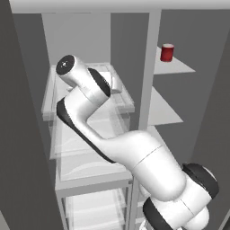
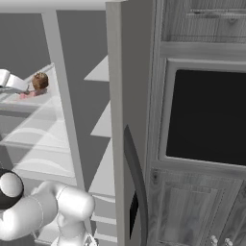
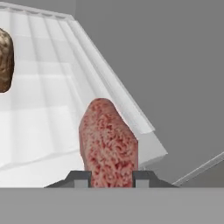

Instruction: Pick up the frozen steak from the freezer, place it on any shelf in the fridge, and close the fridge and freezer doors when done.

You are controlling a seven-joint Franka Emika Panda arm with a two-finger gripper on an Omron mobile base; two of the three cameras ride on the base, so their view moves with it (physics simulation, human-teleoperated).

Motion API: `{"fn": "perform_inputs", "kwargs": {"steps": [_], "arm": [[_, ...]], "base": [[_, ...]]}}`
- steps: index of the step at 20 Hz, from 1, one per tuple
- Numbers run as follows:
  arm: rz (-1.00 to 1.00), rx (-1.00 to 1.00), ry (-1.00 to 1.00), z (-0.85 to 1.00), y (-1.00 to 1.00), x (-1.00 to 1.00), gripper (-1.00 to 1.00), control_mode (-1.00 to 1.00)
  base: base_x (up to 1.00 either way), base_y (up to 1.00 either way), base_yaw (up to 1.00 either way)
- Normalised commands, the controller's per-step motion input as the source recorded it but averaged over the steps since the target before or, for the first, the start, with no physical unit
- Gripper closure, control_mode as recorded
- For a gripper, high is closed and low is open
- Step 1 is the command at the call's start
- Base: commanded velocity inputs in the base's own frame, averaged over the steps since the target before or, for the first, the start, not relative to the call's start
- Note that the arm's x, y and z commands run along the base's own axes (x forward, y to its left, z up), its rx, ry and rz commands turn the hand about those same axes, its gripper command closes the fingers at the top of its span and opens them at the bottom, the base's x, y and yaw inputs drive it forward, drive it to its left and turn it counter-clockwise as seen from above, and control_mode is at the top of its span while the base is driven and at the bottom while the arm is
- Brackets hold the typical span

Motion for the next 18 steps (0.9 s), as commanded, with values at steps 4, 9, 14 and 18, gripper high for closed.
{"fn": "perform_inputs", "kwargs": {"steps": [4,9,14,18], "arm": [[-0.01,-0.03,0.00,-0.29,0.00,1.00,1.00,-1.00],[0.00,-0.02,-0.04,-0.43,0.00,1.00,1.00,-1.00],[0.01,0.00,-0.03,-0.23,0.00,0.40,-1.00,-1.00],[0.02,0.03,-0.04,0.00,-0.29,-0.28,-1.00,-1.00]], "base": [[0.00,0.00,0.00],[0.00,0.00,0.00],[0.00,0.00,0.00],[0.00,0.00,0.00]]}}
